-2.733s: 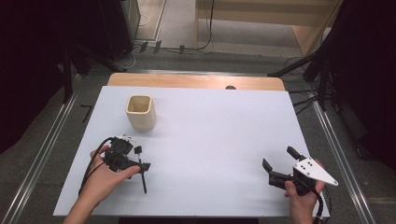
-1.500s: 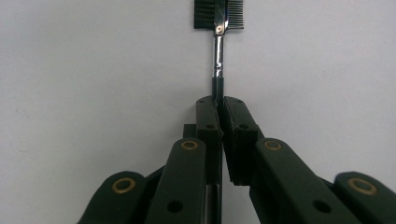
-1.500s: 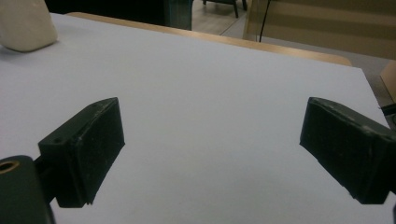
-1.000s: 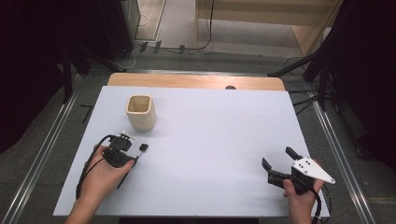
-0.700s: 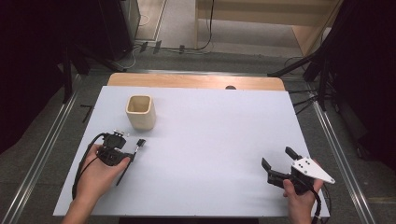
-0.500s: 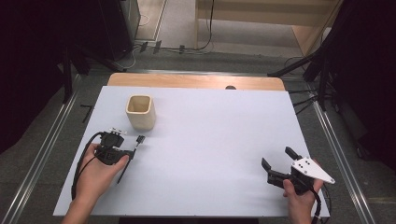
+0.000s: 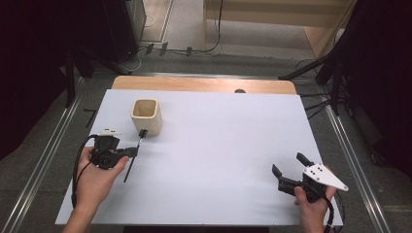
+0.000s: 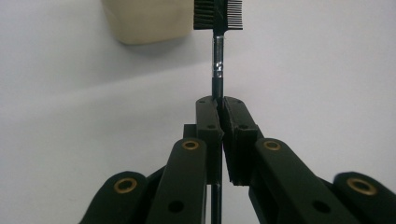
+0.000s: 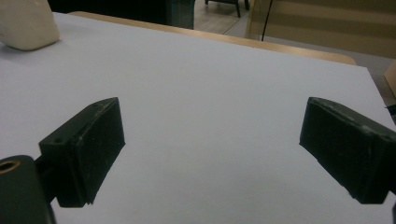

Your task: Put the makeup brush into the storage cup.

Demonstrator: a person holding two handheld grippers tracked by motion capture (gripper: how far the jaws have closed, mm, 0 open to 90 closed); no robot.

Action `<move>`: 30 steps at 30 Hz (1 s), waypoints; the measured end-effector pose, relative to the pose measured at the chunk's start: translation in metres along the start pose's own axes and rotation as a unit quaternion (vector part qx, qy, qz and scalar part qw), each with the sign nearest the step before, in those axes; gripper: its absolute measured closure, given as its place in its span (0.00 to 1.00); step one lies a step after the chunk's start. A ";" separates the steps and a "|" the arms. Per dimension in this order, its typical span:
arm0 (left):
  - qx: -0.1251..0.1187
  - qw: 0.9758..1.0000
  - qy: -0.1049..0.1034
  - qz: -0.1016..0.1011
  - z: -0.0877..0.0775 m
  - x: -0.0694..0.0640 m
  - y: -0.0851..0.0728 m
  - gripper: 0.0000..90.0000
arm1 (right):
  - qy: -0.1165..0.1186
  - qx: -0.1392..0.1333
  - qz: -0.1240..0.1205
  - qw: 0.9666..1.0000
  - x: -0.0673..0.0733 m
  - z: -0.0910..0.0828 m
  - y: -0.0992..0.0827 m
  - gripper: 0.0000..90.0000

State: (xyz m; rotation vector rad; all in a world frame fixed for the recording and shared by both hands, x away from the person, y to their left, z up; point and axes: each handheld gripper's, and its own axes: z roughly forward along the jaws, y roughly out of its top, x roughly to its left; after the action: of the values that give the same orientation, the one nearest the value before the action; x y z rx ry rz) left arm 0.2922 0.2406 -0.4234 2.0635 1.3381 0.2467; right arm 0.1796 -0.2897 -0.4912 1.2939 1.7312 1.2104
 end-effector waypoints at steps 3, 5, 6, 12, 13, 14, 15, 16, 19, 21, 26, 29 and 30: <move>-0.021 1.000 -0.003 -0.001 -0.003 0.000 0.001 0.97 | 0.000 0.000 0.000 1.000 0.000 0.000 0.000 0.08; -0.027 1.000 -0.004 0.000 -0.005 0.000 0.001 0.97 | 0.001 0.000 -0.001 1.000 0.000 0.000 0.000 0.08; -0.033 0.999 -0.004 0.000 -0.006 0.000 0.001 0.97 | 0.001 0.000 0.000 1.000 0.000 0.000 0.000 0.08; -0.068 0.998 -0.003 0.006 -0.014 -0.001 0.003 0.97 | 0.001 0.000 0.000 1.000 -0.001 0.000 -0.001 0.08; -0.083 0.997 -0.005 0.007 -0.016 -0.002 0.003 0.97 | 0.001 0.000 0.000 1.000 -0.001 0.001 -0.001 0.08; -0.088 0.996 -0.004 0.009 -0.017 -0.002 0.004 0.97 | 0.000 0.000 0.000 1.000 -0.001 0.001 -0.001 0.08; -0.095 0.995 -0.005 0.012 -0.019 -0.002 0.004 0.97 | 0.000 0.000 0.000 1.000 0.000 0.001 -0.001 0.08; -0.104 0.995 -0.006 0.011 -0.020 -0.002 0.004 0.97 | 0.001 0.000 0.000 1.000 0.000 0.001 -0.001 0.08; -0.125 0.992 -0.014 0.008 -0.023 -0.001 0.004 0.97 | 0.002 0.001 0.001 1.000 0.000 0.000 -0.001 0.08; -0.137 0.990 -0.024 0.005 -0.026 0.000 0.004 0.97 | 0.002 0.001 0.000 1.000 0.000 0.000 -0.001 0.08; -0.159 0.986 -0.043 -0.001 -0.029 0.002 0.005 0.97 | 0.003 0.001 -0.002 1.000 0.000 0.001 -0.001 0.08; -0.169 0.985 -0.046 -0.003 -0.031 0.003 0.005 0.97 | 0.004 0.000 -0.002 1.000 0.000 0.001 -0.001 0.08; -0.174 0.984 -0.048 -0.003 -0.031 0.004 0.005 0.97 | 0.004 0.000 -0.001 1.000 0.000 0.002 -0.002 0.08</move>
State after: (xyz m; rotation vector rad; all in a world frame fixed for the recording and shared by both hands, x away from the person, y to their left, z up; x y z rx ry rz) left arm 0.2830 0.2552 -0.3972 1.7562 1.1511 0.3474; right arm 0.1806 -0.2894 -0.4933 1.2882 1.7374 1.2172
